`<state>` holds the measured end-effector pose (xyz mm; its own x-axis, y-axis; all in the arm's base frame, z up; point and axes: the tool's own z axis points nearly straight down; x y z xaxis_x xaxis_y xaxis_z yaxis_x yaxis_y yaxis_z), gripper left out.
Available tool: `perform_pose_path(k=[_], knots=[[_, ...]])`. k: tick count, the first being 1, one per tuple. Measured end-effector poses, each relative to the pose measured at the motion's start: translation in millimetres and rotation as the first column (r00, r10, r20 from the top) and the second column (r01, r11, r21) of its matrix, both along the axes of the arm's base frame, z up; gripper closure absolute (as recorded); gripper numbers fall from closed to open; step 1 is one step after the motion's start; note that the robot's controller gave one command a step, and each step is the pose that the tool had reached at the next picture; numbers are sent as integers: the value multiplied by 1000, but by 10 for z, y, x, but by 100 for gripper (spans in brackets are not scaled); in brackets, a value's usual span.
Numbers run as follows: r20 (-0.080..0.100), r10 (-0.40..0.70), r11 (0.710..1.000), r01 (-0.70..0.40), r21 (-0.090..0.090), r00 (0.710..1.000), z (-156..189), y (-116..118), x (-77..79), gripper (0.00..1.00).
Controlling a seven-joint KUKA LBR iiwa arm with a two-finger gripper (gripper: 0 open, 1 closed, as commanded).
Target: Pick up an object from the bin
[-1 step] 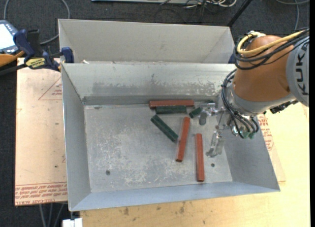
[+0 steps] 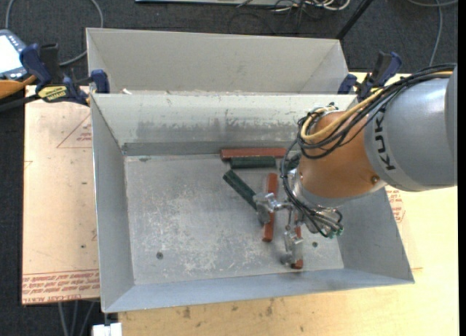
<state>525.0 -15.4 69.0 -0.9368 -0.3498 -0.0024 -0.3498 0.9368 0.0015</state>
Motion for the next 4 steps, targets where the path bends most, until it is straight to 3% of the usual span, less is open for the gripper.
perform_pose_path(k=[1, 2, 3, 4], knots=[[1, -131, 991, 131, -2, 991, 24, -492, 541, 0], [-22, 160, 987, -160, 2, 987, 492, -149, 694, 0], [-6, 468, 884, -468, 3, 884, -10, 396, 520, 0], [6, 753, 659, -752, -7, 659, 1222, 495, 951, 0]])
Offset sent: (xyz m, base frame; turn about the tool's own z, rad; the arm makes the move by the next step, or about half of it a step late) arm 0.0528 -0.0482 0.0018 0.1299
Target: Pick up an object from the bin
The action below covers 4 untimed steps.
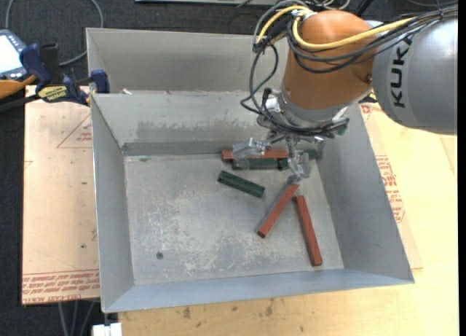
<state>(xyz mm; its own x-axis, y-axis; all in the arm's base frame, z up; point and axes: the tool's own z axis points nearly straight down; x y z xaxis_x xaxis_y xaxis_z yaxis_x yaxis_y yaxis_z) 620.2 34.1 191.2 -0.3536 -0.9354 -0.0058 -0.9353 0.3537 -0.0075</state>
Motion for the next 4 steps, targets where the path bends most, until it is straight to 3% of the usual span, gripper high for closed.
perform_pose_path(k=[1, 2, 3, 4], knots=[[-8, 382, 924, -382, 0, 924, -1222, -800, 68, 0], [-6, 240, 971, -240, 2, 971, -884, -49, -295, 0], [2, 279, 960, -279, -3, 960, -331, -174, 52, 0], [-7, 61, 998, -61, 2, 998, -1207, -222, 145, 0]])
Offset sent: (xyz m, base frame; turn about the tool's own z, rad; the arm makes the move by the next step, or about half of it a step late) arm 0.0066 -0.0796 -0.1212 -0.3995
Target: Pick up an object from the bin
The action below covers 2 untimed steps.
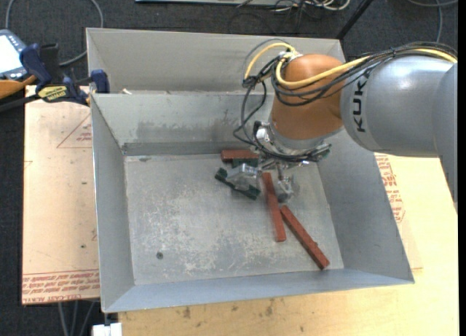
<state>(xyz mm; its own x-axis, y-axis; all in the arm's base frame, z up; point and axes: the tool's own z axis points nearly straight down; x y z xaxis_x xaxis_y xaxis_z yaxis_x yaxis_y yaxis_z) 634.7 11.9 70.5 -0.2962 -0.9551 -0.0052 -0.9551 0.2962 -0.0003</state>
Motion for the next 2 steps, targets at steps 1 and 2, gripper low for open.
perform_pose_path(k=[1, 2], knots=[[4, -2, 1000, 2, -3, 1000, 23, -18, 15, 100], [2, -3, 1000, 3, -1, 1000, 3, -11, 3, 0]])
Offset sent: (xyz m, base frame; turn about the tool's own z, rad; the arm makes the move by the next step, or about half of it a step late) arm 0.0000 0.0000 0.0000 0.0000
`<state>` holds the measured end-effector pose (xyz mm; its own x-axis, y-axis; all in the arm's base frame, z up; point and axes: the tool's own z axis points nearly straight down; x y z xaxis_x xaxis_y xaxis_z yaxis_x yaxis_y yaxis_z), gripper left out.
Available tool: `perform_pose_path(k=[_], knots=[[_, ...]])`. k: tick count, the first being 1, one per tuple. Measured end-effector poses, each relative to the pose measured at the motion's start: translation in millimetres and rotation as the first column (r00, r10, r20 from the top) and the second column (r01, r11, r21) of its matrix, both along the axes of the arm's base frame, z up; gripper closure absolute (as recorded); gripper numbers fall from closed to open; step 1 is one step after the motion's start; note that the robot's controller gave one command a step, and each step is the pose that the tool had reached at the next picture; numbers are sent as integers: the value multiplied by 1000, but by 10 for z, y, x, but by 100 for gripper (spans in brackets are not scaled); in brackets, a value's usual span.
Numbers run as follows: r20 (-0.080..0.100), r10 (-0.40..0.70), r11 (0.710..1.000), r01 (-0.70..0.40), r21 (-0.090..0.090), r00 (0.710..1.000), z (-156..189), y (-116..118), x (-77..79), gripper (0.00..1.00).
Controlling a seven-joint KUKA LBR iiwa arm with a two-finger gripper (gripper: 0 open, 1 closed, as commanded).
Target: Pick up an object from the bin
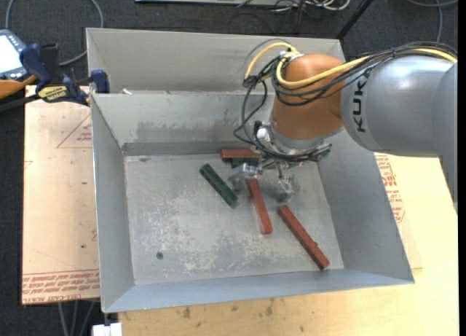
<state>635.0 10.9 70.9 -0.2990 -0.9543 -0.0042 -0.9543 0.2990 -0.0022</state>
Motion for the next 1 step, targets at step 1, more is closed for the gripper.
perform_pose_path(k=[1], knots=[[0, -1, 1000, 1, -1, 1000, 5, -9, 2, 100]])
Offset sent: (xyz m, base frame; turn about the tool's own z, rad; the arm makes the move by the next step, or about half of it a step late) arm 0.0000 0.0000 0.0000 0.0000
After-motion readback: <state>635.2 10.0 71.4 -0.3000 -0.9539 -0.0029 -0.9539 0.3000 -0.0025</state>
